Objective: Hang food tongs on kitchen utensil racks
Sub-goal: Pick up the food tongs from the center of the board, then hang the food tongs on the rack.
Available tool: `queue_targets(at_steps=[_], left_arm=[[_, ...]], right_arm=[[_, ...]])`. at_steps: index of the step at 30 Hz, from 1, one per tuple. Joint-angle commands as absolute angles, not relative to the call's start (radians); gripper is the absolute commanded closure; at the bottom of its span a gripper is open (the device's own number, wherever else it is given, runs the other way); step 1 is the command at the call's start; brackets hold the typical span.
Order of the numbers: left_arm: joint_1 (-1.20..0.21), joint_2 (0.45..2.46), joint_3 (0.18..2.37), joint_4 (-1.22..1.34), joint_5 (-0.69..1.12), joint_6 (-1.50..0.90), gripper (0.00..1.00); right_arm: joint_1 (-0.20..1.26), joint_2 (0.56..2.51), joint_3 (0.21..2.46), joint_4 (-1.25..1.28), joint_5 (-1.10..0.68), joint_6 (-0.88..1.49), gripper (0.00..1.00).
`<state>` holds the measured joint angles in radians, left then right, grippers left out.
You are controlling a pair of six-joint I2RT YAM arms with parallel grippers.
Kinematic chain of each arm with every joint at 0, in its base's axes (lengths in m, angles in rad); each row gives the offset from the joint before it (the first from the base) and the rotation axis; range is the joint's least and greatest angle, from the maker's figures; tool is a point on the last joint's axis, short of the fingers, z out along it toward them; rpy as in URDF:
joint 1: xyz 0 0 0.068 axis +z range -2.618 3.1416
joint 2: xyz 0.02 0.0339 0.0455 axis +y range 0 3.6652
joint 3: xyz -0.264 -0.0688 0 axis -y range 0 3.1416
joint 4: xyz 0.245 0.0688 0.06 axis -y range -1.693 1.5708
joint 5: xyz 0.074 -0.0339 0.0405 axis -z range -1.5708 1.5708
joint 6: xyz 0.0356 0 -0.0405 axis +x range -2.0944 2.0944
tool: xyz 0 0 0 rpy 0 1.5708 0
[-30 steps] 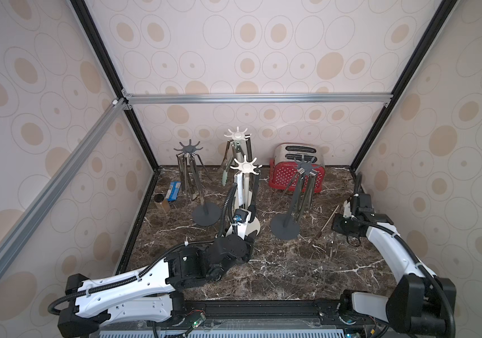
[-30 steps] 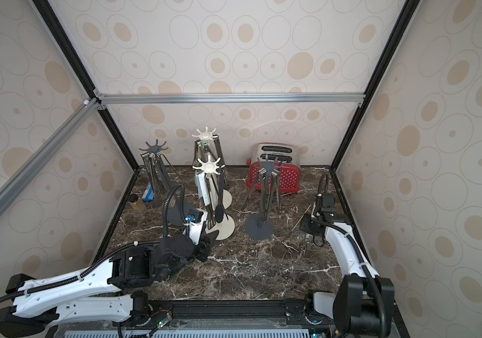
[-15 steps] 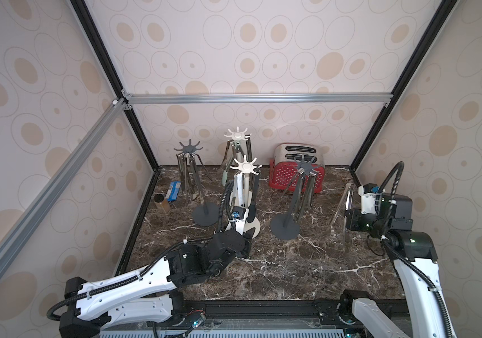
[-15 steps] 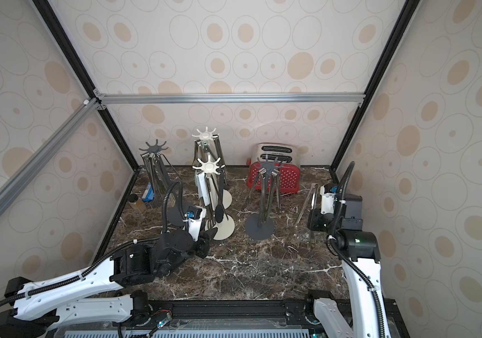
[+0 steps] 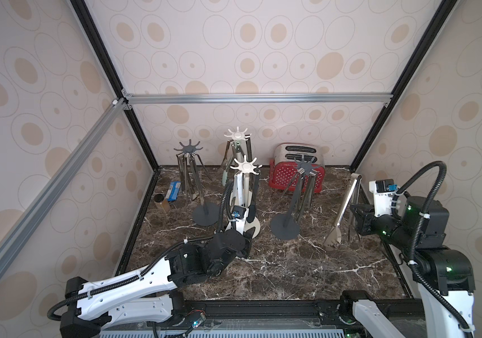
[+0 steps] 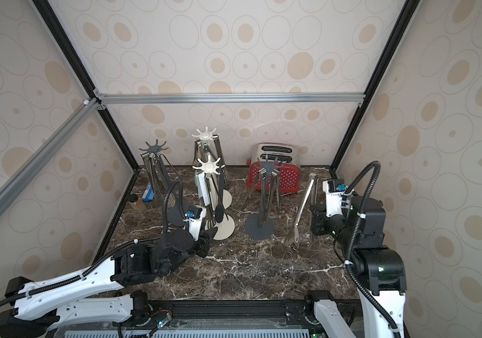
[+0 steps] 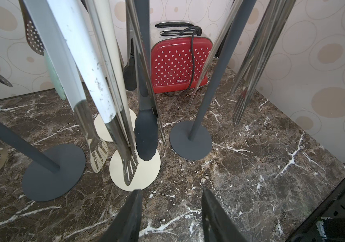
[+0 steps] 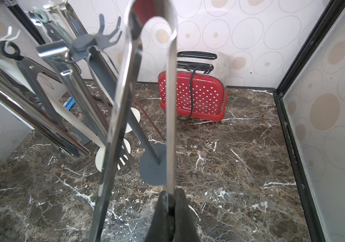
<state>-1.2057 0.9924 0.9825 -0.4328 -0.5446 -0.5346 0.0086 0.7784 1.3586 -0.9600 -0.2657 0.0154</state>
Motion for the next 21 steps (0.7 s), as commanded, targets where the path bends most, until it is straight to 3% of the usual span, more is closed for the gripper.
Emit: queue_targets(at_steps=[1, 10, 21], left_arm=[[-1.195, 1.01, 1.024, -0.43, -0.56, -0.526, 0.54], [-1.197, 1.032, 1.038, -0.428, -0.559, -0.523, 0.54], [-1.195, 1.068, 1.067, -0.43, -0.557, -0.514, 0.55]], right_arm=[[0.02, 0.789, 1.394, -0.97, -0.325, -0.013, 1.0], [0.066, 0.91, 1.528, -1.074, -0.457, -0.188, 1.0], [0.238, 1.033, 1.652, -1.108, -0.334, -0.217, 1.0]])
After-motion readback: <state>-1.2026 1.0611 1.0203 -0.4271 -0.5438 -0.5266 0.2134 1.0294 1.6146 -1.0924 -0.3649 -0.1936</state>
